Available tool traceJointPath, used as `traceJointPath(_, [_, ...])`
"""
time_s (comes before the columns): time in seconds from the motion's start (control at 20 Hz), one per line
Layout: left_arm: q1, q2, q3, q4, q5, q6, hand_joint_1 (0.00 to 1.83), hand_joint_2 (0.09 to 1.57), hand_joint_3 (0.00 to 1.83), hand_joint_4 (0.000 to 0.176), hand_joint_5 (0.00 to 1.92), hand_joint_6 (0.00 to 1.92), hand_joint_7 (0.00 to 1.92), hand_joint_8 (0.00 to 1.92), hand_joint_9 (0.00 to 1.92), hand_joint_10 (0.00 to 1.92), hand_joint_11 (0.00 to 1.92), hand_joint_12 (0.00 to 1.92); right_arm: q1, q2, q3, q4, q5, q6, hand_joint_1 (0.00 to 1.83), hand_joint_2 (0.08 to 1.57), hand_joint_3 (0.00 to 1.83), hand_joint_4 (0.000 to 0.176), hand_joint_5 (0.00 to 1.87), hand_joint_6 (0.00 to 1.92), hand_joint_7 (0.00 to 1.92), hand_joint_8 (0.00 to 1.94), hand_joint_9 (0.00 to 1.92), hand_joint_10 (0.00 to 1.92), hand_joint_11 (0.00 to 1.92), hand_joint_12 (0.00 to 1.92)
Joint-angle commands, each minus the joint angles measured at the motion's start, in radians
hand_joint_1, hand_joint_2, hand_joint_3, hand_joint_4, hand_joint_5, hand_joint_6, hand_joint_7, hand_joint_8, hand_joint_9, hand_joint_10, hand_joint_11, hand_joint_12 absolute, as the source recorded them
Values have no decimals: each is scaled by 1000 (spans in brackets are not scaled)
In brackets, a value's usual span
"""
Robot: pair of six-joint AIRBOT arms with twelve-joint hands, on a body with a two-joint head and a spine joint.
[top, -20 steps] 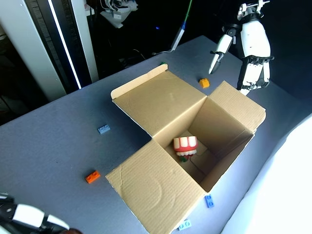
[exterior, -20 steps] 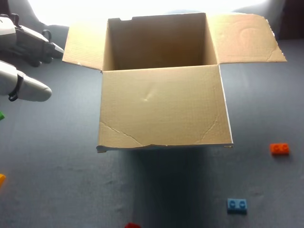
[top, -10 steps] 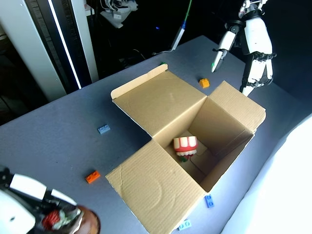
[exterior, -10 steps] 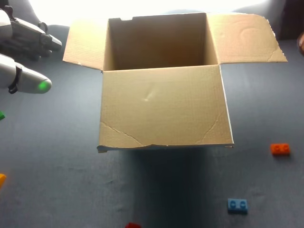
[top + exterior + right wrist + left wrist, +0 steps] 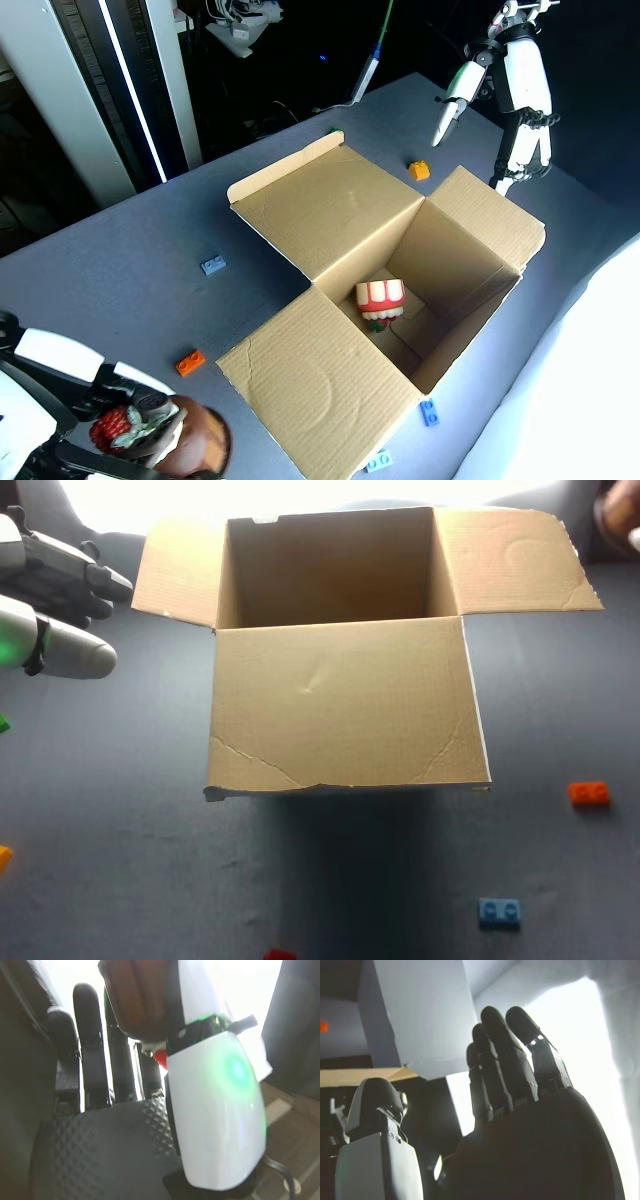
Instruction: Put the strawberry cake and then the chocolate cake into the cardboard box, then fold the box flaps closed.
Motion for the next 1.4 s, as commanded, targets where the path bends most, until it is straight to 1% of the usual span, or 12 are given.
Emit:
traceJointPath(0.0, [-14, 12, -1, -12, 39, -10, 650, 1039, 0, 11, 453, 3, 562, 2, 507, 391, 82, 1448, 18, 0, 5, -14, 90, 9, 1185, 1191, 1, 0, 803, 1170, 876, 1286, 597, 1319, 306, 1741])
traceJointPath(0.05, [-14, 12, -2, -12, 34, -14, 658, 1039, 0, 7, 458, 5, 566, 4, 508, 394, 91, 1449, 23, -19, 5, -24, 84, 3, 1187, 1191, 1, 0, 799, 1173, 880, 1283, 605, 1318, 311, 1738])
traceJointPath(0.4, [-15, 11, 3, -32, 34, -24, 651, 1047, 1, 8, 442, 0, 558, 2, 499, 418, 97, 1425, 85, -173, 59, -69, 24, -17, 1191, 1184, 0, 0, 829, 1115, 876, 1306, 604, 1333, 317, 1732])
traceJointPath(0.55, [-15, 11, 3, -40, 34, -24, 623, 1049, 1, 12, 447, 2, 562, 2, 494, 439, 96, 1451, 118, -229, 94, -110, 5, -23, 1174, 1206, 2, 0, 783, 1212, 841, 1325, 586, 1277, 277, 1718])
traceJointPath(0.6, [-15, 11, 3, -43, 34, -24, 617, 1051, 3, 11, 443, 0, 558, 0, 491, 440, 94, 1452, 130, -249, 108, -110, -15, -27, 1171, 1207, 1, 6, 783, 1231, 835, 1316, 591, 1269, 287, 1719])
traceJointPath(0.65, [-15, 10, 3, -44, 34, -24, 619, 1050, 2, 8, 437, 0, 557, 0, 490, 441, 92, 1451, 137, -260, 115, -113, -25, -31, 1187, 1190, 0, 0, 823, 1149, 868, 1301, 617, 1277, 329, 1702])
traceJointPath(0.75, [-15, 10, 5, -43, 34, -24, 640, 1047, 0, 0, 444, 3, 556, 0, 487, 446, 95, 1447, 146, -292, 134, -124, -45, -41, 1194, 1186, 0, 0, 831, 1104, 876, 1315, 623, 1283, 351, 1698])
traceJointPath(0.85, [-16, 9, 8, -46, 34, -24, 643, 1045, 0, 5, 455, 7, 562, 4, 485, 464, 91, 1468, 148, -313, 145, -136, -45, -41, 1182, 1194, 1, 0, 814, 1156, 856, 1309, 596, 1267, 313, 1715])
traceJointPath(0.95, [-15, 8, 13, -65, 34, -24, 641, 1045, 0, 8, 455, 5, 561, 2, 480, 474, 105, 1450, 152, -335, 155, -147, -45, -41, 1182, 1194, 0, 0, 814, 1154, 854, 1313, 602, 1272, 325, 1703])
traceJointPath(1.15, [-13, 6, 17, -97, 34, -24, 663, 1046, 0, 3, 459, 5, 563, 2, 479, 475, 110, 1443, 169, -366, 165, -148, -47, -41, 1183, 1191, 0, 0, 821, 1148, 860, 1304, 598, 1317, 315, 1734])
traceJointPath(1.2, [-10, 6, 17, -104, 34, -24, 664, 1044, 0, 6, 465, 7, 568, 4, 480, 476, 108, 1443, 174, -374, 167, -150, -51, -42, 1190, 1178, 0, 0, 842, 1123, 883, 1261, 618, 1281, 335, 1716])
traceJointPath(1.35, [-1, 4, 15, -133, 34, -24, 660, 1048, 1, 6, 451, 1, 553, 0, 470, 470, 93, 1440, 180, -396, 171, -165, -71, -43, 1188, 1184, 1, 0, 830, 1127, 874, 1288, 607, 1285, 319, 1736])
